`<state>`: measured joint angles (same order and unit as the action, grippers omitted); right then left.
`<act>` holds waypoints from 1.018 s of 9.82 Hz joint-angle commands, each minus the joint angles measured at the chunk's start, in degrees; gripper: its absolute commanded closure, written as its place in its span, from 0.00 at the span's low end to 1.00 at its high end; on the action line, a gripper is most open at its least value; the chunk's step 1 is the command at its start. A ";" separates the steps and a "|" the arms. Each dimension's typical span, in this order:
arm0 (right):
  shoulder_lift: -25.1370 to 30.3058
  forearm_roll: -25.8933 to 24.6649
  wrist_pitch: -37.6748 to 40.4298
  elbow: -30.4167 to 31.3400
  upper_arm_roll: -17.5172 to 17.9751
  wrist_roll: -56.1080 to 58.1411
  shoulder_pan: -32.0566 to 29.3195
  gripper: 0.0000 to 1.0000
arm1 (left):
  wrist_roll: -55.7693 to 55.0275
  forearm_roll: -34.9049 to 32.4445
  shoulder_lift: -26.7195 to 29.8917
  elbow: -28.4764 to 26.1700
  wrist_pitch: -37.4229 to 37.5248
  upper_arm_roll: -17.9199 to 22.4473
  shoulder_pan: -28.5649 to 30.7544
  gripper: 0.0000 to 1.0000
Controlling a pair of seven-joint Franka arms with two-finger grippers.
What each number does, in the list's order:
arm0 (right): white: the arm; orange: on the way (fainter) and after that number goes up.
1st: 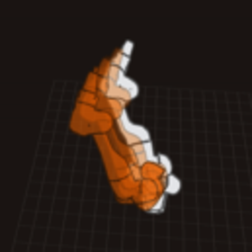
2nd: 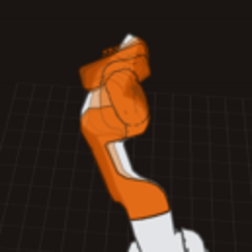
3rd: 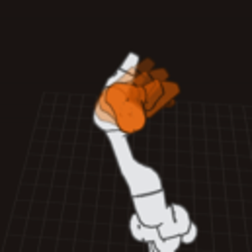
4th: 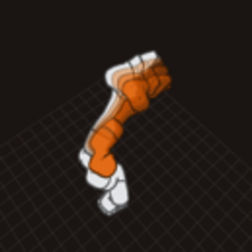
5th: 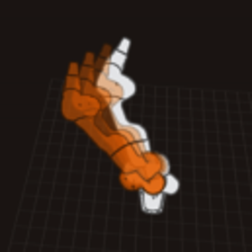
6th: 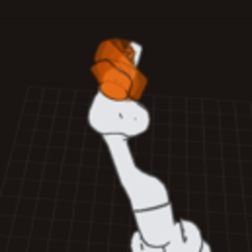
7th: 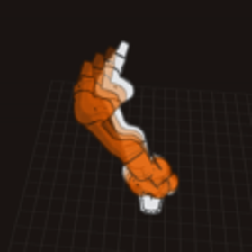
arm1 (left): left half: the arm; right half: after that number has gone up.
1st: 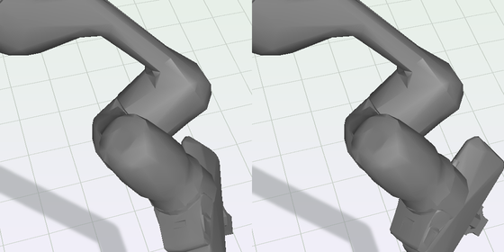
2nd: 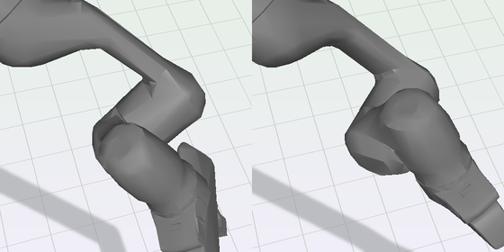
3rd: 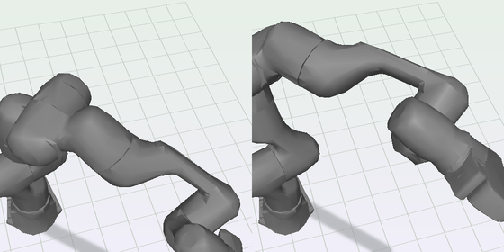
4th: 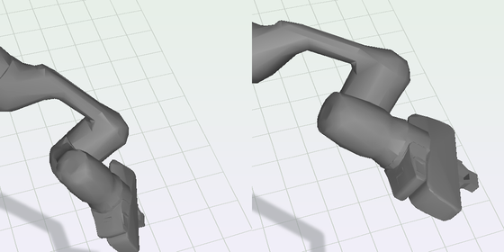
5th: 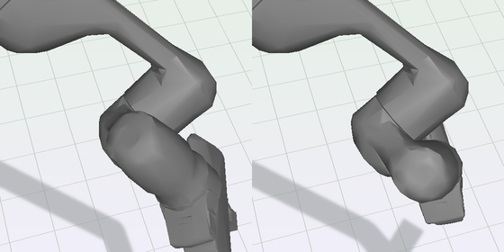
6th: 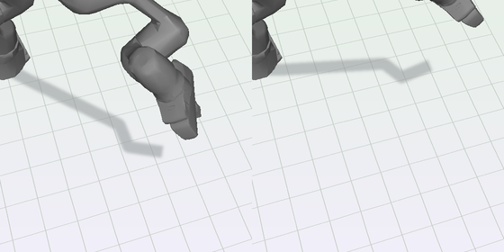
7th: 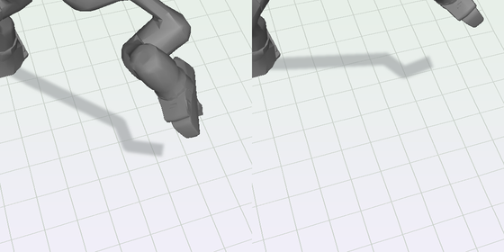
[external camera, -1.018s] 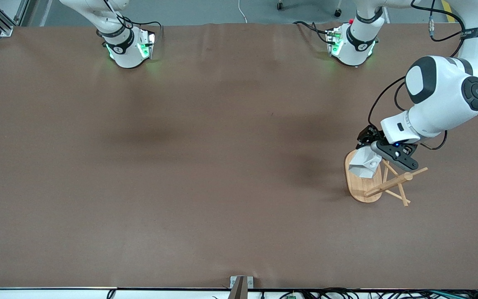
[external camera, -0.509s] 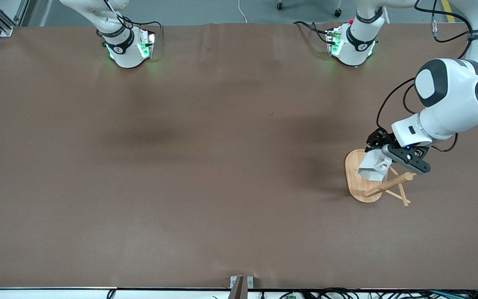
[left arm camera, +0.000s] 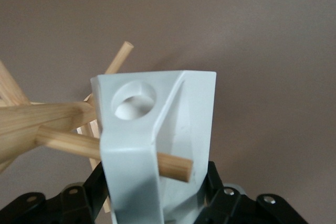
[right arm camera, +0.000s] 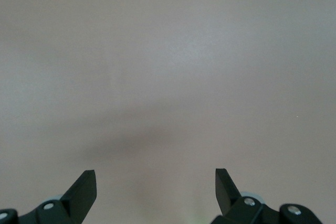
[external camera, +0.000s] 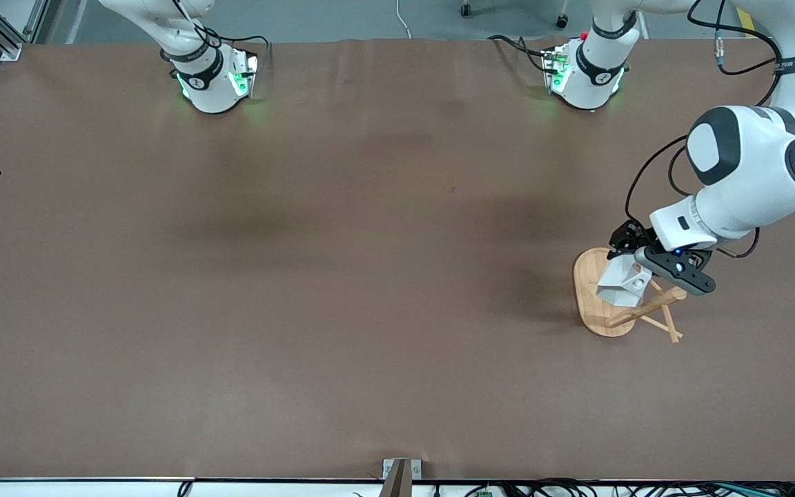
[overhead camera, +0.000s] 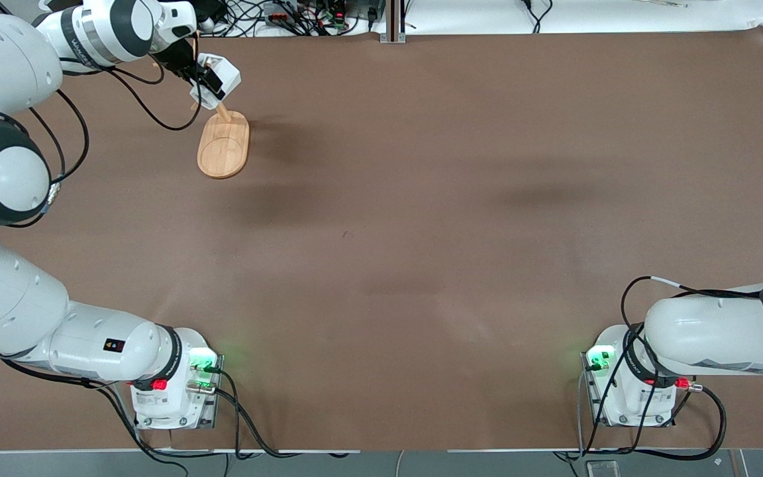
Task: Hang cup on rack
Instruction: 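Lower the cup's hole onto a rack peg with the left gripper, then open the left gripper and raise it away from the rack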
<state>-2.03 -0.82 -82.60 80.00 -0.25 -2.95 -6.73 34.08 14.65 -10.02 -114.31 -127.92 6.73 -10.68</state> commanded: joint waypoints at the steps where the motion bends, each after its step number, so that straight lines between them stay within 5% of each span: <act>1: -0.17 -0.67 0.68 -0.90 0.25 -1.09 0.05 0.00 | 0.38 1.00 -2.20 1.28 -0.49 0.92 -0.13 0.00; 4: -0.17 -0.67 0.94 -0.90 0.25 -1.00 -0.03 0.00 | -9.78 0.12 0.43 2.25 3.70 0.92 -0.83 0.00; 6: -0.17 -0.67 0.94 -0.90 0.25 -1.00 -0.03 0.00 | -16.46 -6.17 4.64 3.04 8.28 0.92 -1.01 0.00; 10: -0.17 -0.67 -0.02 -0.72 0.25 -1.27 -0.12 0.00 | -28.28 -15.40 9.05 15.12 27.93 -2.93 0.12 0.00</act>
<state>-2.03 -0.82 -82.59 79.99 -0.27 -3.02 -6.74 6.78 2.88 0.19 -103.39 -105.26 5.32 -11.66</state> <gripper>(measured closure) 0.000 0.000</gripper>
